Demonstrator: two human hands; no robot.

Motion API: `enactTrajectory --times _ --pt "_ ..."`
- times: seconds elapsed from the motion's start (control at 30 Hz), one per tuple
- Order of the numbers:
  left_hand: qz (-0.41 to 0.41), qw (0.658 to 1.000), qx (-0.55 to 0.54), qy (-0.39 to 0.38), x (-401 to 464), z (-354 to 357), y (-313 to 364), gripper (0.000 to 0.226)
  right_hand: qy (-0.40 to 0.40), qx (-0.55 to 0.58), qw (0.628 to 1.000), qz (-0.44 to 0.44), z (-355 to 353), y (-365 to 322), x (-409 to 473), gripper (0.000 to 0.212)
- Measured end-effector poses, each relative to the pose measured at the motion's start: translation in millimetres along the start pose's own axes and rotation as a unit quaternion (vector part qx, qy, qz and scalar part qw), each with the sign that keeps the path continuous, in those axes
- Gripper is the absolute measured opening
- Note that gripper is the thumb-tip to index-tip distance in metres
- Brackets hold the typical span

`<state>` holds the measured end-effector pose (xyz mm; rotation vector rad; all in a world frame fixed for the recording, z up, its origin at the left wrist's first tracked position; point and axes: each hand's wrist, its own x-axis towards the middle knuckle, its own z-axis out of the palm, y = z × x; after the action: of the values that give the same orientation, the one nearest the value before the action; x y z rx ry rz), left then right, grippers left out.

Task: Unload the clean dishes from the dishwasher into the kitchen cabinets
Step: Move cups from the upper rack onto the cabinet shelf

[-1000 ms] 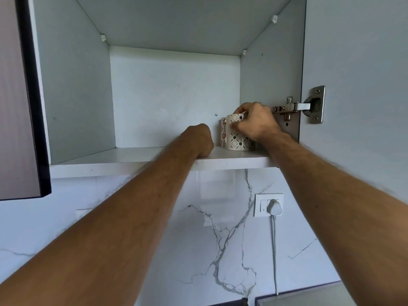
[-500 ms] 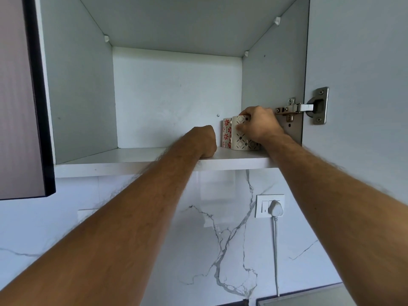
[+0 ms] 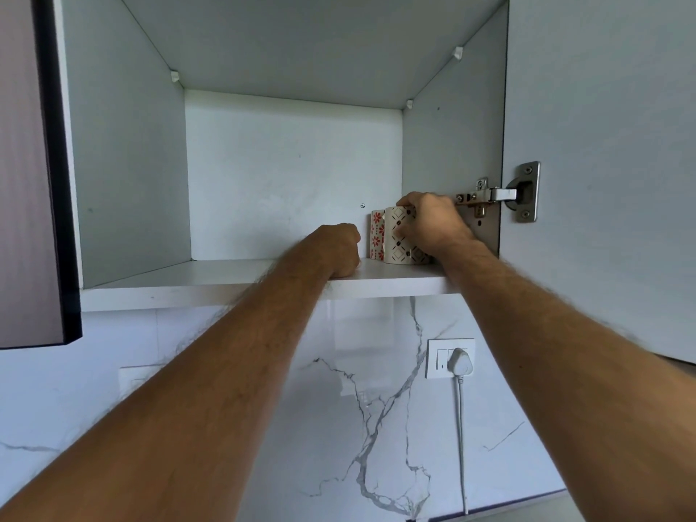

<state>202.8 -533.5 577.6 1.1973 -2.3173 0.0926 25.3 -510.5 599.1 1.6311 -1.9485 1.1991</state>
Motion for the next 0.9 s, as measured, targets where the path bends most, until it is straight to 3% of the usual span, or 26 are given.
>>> enactTrajectory --times 0.4,0.7,0.9 --pt "-0.001 1.0 0.013 0.003 6.7 3.6 -2.3 0.041 0.013 -0.034 0.999 -0.007 -0.6 -4.1 -3.5 0.049" --pt "-0.01 1.0 0.018 0.014 12.7 8.3 -3.6 0.041 0.038 -0.06 0.997 -0.04 -8.5 -6.9 -18.8 0.071" --pt "0.0 0.999 0.044 0.031 13.8 12.5 -3.0 0.04 0.093 -0.103 0.979 -0.147 -20.2 -15.5 -46.7 0.027"
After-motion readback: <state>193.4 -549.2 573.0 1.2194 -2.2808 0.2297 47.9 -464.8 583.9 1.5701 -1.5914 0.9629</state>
